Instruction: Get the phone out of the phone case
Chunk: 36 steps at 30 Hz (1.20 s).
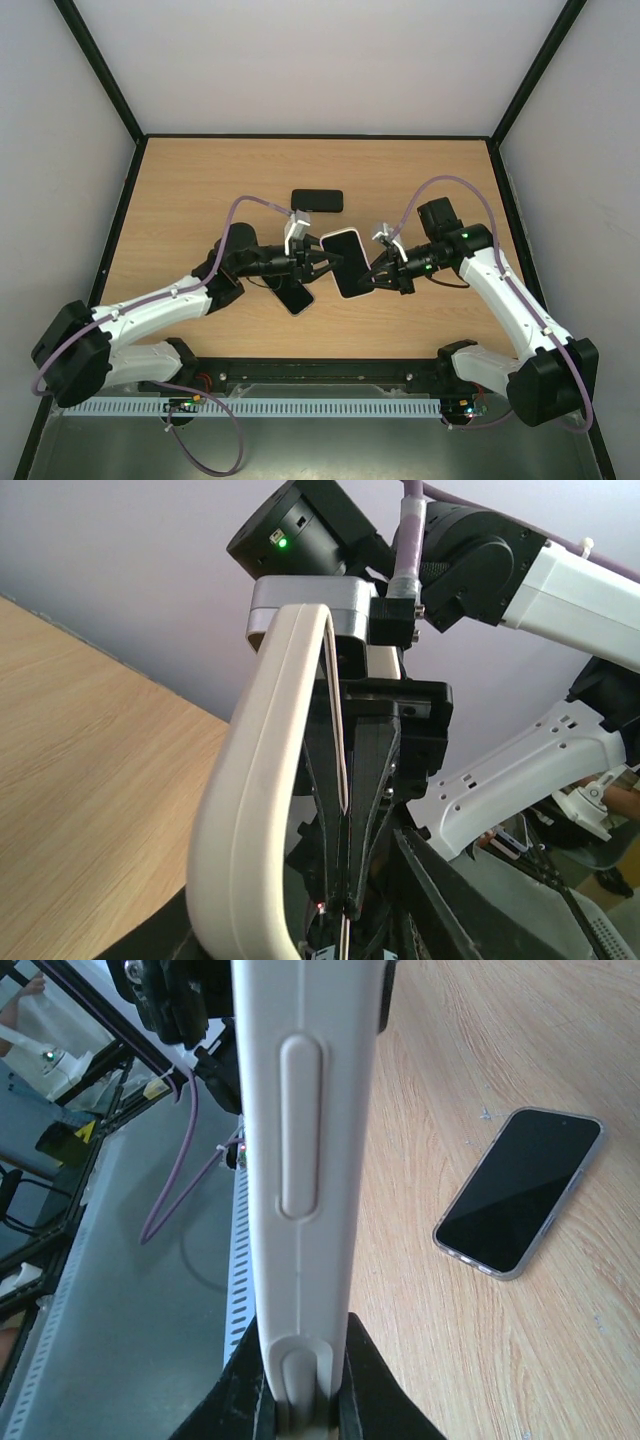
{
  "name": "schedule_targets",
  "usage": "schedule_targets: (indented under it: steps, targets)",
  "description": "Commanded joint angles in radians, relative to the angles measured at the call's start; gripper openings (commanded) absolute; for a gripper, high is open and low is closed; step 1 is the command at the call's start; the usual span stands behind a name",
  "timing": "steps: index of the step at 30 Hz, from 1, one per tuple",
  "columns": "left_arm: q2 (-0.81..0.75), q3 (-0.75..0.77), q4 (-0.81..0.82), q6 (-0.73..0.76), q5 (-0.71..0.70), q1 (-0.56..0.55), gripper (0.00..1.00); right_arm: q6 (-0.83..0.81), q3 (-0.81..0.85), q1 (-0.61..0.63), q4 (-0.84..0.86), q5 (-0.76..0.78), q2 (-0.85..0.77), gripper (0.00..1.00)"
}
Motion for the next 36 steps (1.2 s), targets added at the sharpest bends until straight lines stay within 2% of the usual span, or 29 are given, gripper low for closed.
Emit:
schedule_targets:
  steps: [1,5,12,13,16,17,19,21,26,36]
  targets:
    - [0.021,0.025,0.047,0.013,0.034,-0.001,0.35,0.021,0.001,0.001,0.044,-0.036,-0.014,0.02]
    - [0.041,0.038,0.047,0.007,0.053,-0.005,0.30,0.039,-0.004,0.002,0.059,-0.027,-0.015,0.02]
    - [0.070,0.062,0.077,-0.035,0.084,-0.011,0.10,0.032,-0.002,0.002,0.055,0.000,-0.014,0.03]
    - [0.066,0.062,0.073,-0.037,0.075,-0.007,0.08,0.019,0.006,0.001,0.045,0.015,-0.016,0.06]
    - [0.047,0.064,0.067,-0.051,0.081,0.015,0.03,-0.060,0.050,0.001,-0.034,0.099,-0.011,0.38]
    - [0.039,0.062,0.067,-0.055,0.091,0.027,0.03,-0.102,0.071,0.002,-0.071,0.133,-0.006,0.45]
    - [0.021,0.061,0.067,-0.067,0.122,0.053,0.03,-0.196,0.106,0.002,-0.149,0.184,0.001,0.56]
    - [0.004,0.061,0.066,-0.078,0.147,0.073,0.03,-0.323,0.128,0.001,-0.239,0.219,0.011,0.61]
    - [-0.010,0.087,0.025,-0.083,0.210,0.092,0.03,-0.404,0.114,0.002,-0.290,0.257,0.009,0.61]
    - [-0.001,0.129,-0.015,-0.085,0.253,0.092,0.03,-0.412,0.149,0.010,-0.297,0.174,0.009,0.46]
